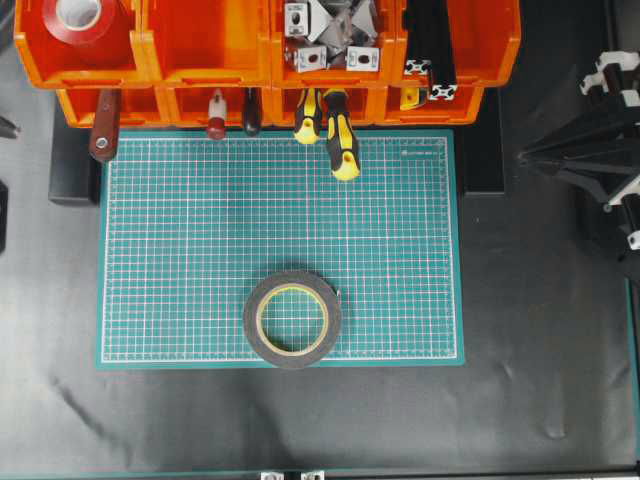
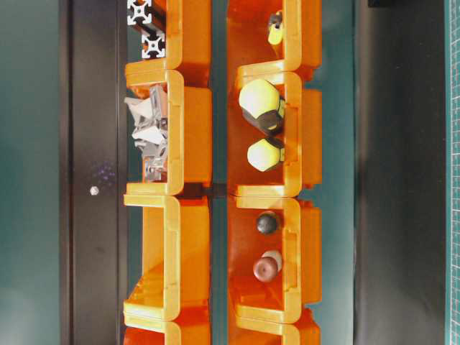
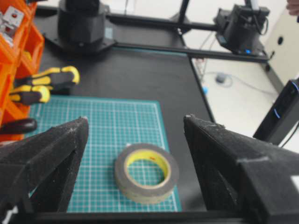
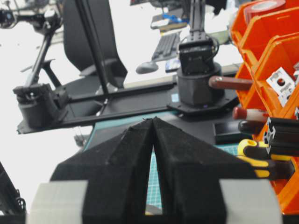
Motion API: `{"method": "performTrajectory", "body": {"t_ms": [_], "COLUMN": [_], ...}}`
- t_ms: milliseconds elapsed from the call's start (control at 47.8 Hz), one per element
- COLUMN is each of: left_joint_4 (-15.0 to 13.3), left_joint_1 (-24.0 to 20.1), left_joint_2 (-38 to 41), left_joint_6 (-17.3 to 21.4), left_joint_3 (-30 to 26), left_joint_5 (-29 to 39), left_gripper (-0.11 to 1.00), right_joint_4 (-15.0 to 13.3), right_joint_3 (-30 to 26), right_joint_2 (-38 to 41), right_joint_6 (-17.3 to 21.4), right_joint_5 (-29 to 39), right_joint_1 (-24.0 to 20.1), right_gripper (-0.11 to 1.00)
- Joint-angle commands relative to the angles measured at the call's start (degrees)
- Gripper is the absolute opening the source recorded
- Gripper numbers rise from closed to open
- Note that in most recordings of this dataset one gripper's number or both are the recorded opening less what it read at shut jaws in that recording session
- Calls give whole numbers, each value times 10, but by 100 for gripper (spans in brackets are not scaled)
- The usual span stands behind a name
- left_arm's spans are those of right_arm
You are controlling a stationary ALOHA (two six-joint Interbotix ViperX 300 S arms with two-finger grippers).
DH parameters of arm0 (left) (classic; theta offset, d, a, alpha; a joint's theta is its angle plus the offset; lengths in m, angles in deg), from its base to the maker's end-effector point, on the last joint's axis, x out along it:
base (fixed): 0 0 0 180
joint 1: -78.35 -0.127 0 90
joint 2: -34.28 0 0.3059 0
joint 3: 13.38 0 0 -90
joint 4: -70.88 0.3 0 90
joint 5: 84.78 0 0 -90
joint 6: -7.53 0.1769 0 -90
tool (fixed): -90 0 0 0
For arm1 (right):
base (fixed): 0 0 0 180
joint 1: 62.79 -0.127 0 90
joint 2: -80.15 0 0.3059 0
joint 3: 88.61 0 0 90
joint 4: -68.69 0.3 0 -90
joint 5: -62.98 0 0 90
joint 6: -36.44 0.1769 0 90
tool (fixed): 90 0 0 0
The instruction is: Pick foam from container rack with left arm.
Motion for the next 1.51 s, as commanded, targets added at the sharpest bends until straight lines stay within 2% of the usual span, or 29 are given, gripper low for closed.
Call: {"method": "performTrajectory", "body": {"t_ms": [0, 1025, 1485], "left_joint_4": [2, 1, 1], "left_joint_1": [1, 0, 1], "left_joint_2": [3, 4, -13], "left_joint_6": [-1, -4, -6], "left_joint_3": [-4, 10, 53], "left_joint_5": [-9, -11, -16], "left_gripper": [79, 79, 79], "right_joint_4": [-1, -1, -8], "right_joint_3": [-21, -10, -11], "right_joint_2": [-1, 0, -9], "right_joint_6": [0, -4, -6], "right_joint_5": [-1, 1, 33], "right_joint_1": [-1, -1, -2], "right_gripper": [0, 0, 0]}}
